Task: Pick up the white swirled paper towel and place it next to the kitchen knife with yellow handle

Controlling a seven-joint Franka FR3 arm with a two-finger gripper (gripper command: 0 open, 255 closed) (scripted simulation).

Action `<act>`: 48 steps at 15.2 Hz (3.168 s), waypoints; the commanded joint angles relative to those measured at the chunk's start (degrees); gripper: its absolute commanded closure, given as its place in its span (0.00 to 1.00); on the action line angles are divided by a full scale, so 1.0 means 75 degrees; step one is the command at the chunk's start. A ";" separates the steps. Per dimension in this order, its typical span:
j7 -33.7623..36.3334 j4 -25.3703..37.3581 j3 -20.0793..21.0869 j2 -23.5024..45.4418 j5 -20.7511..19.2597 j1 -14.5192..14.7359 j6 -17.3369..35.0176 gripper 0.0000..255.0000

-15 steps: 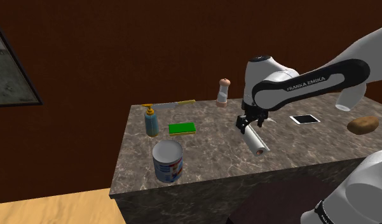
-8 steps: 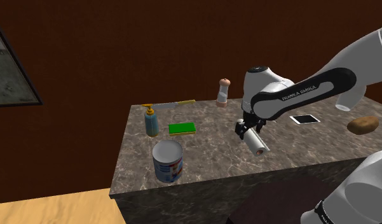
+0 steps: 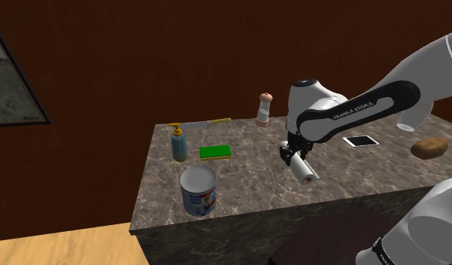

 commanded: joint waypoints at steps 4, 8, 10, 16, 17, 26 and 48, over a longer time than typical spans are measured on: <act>0.0000 -0.0002 0.0000 0.0009 -0.0002 -0.0001 0.0005 1.00; -0.0001 -0.0011 0.0000 0.0000 -0.0001 0.0000 0.0006 1.00; -0.0034 0.0038 -0.0006 -0.0074 0.0027 0.0010 -0.0115 1.00; -0.0206 0.0329 -0.0035 -0.0501 0.0163 0.0057 -0.0819 1.00; -0.0232 0.0384 -0.0040 -0.0564 0.0182 0.0064 -0.0935 1.00; -0.0435 0.0950 -0.0074 -0.1034 0.0307 0.0105 -0.1955 1.00; 0.0319 0.6199 0.0438 0.2980 -0.0068 0.0326 -0.3358 1.00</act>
